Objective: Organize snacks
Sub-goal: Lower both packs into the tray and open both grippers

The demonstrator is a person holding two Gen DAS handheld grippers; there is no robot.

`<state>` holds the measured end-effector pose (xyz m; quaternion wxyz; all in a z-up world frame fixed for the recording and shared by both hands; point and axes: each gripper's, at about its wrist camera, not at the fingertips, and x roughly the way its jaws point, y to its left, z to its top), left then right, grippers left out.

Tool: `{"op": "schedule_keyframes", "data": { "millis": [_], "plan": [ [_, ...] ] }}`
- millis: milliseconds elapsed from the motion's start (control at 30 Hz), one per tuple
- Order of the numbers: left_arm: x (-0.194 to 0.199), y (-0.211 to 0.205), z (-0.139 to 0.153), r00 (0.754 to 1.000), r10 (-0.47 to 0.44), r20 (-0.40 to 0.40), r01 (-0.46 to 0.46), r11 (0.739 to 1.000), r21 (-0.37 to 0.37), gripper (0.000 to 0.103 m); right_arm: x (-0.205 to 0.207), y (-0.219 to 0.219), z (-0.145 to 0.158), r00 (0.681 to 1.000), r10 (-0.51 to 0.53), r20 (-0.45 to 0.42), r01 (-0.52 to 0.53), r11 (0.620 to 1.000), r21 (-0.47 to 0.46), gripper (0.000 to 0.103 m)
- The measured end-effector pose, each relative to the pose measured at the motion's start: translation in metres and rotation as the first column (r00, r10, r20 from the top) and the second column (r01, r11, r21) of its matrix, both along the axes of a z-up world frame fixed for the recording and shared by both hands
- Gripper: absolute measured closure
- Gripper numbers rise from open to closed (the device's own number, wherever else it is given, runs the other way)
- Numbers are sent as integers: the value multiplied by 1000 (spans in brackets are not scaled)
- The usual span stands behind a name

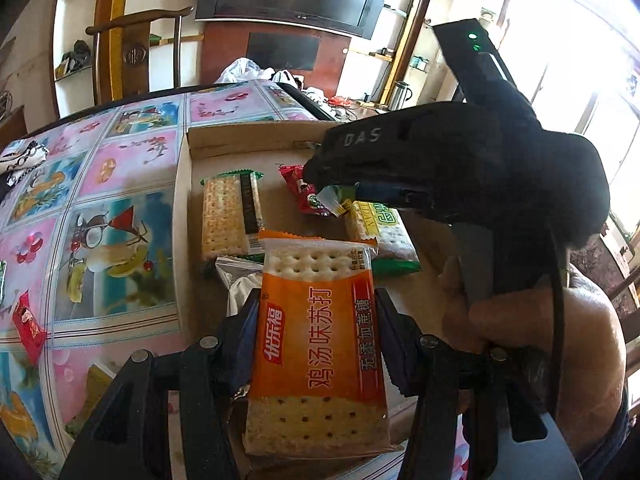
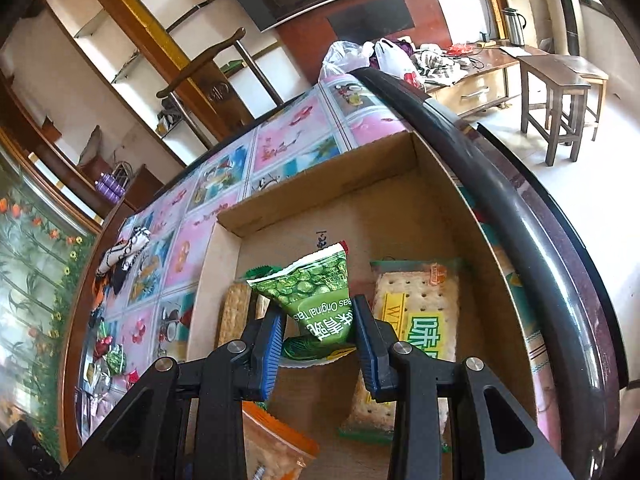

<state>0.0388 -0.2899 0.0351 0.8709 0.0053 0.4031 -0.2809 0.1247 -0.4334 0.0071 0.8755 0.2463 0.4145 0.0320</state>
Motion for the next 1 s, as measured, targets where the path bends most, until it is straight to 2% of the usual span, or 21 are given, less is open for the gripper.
{"op": "schedule_keyframes", "data": {
  "millis": [400, 1000],
  "plan": [
    [0, 3, 0, 1000, 1, 3, -1, 1000, -9, 51, -3, 3, 6, 1000, 16, 19, -16, 1000, -8, 68],
    [-2, 3, 1, 1000, 1, 14, -1, 1000, -7, 51, -1, 9, 3, 999, 46, -1, -46, 998, -36, 67]
  ]
}}
